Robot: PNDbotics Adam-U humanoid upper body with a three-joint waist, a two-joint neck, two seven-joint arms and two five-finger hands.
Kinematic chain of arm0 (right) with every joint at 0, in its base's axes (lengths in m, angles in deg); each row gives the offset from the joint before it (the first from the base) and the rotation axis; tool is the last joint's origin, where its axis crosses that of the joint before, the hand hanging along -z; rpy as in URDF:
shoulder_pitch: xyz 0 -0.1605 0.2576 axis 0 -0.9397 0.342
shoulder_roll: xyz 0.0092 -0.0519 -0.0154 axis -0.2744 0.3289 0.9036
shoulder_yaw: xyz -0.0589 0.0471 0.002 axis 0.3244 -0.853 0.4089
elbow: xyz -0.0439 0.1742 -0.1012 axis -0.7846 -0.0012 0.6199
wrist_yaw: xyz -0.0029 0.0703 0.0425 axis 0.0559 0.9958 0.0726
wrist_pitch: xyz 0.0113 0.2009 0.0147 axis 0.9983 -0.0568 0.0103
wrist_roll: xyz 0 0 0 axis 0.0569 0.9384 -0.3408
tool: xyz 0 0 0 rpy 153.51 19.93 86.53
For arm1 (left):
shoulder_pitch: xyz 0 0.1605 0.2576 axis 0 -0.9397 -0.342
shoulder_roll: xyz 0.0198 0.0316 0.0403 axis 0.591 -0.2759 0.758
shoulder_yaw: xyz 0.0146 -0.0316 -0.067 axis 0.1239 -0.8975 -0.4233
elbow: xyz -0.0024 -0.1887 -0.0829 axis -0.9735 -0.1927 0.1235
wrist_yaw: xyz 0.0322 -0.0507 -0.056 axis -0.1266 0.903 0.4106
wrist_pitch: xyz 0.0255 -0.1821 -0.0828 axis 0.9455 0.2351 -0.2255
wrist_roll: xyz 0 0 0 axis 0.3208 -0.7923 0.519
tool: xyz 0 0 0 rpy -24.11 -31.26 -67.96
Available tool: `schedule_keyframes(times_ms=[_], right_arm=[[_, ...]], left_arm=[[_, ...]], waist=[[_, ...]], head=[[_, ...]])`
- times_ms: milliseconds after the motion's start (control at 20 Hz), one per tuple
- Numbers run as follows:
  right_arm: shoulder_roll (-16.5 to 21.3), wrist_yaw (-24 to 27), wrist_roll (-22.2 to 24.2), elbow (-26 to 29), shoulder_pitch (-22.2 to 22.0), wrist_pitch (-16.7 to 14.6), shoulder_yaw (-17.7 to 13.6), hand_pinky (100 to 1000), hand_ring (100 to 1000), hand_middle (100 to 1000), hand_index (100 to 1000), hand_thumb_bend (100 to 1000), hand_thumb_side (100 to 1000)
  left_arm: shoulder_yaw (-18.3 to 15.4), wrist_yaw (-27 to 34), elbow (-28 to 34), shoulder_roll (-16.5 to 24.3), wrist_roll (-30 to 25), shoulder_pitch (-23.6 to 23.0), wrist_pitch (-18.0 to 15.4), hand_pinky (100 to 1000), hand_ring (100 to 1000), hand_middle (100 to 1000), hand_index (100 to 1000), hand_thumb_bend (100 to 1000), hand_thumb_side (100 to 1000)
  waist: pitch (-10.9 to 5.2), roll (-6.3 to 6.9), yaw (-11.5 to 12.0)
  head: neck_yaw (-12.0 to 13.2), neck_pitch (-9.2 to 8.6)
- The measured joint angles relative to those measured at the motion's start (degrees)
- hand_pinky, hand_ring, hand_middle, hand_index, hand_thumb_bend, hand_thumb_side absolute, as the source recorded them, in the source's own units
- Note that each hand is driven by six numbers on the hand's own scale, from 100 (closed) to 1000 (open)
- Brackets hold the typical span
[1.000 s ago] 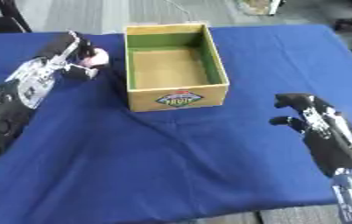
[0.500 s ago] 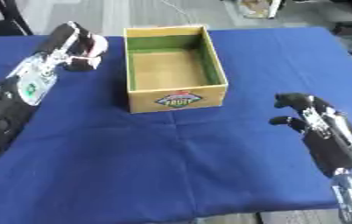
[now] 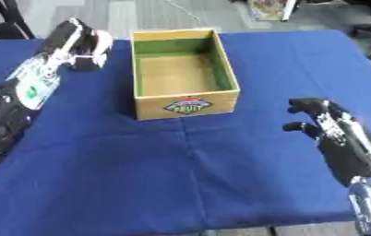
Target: Pick up objects on the table and place them in the box.
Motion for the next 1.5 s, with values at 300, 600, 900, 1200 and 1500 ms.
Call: schedule_keyframes(times_ms=[300,600,900,1200,1500], right_arm=[[0.02,0.24,0.04,0.01,-0.02,0.04,0.00,645,945,624,724,100,539],[0.03,0.27,0.22,0.01,-0.03,0.18,0.05,645,945,624,724,100,540],[0.03,0.40,0.39,0.01,-0.01,0.30,0.37,644,945,624,724,100,540],[0.02,0.48,0.70,0.01,0.04,0.25,0.63,644,944,624,723,100,540],[-0.01,0.48,0.71,0.01,0.04,0.25,0.72,643,944,624,719,100,541]], left_arm=[[1.05,2.17,2.89,0.06,-0.76,0.44,-0.62,352,382,223,373,100,130],[3.36,3.05,5.76,-0.47,-3.33,1.27,-2.06,373,397,238,388,100,132],[5.08,3.11,6.18,-2.12,-7.20,1.41,-4.24,439,449,301,449,105,128],[6.25,3.08,5.44,-4.02,-12.19,1.44,-7.71,515,505,364,508,185,114],[7.21,2.12,4.58,-5.34,-16.75,1.54,-10.58,602,626,509,643,381,100]], waist=[[-0.19,0.00,0.09],[-0.44,-0.03,-0.38],[-0.46,0.00,-0.85],[-0.45,0.00,-1.56],[-0.43,-0.04,-2.30]], head=[[-0.03,0.00],[0.03,0.01],[0.04,0.01],[0.09,0.01],[0.45,0.01]])
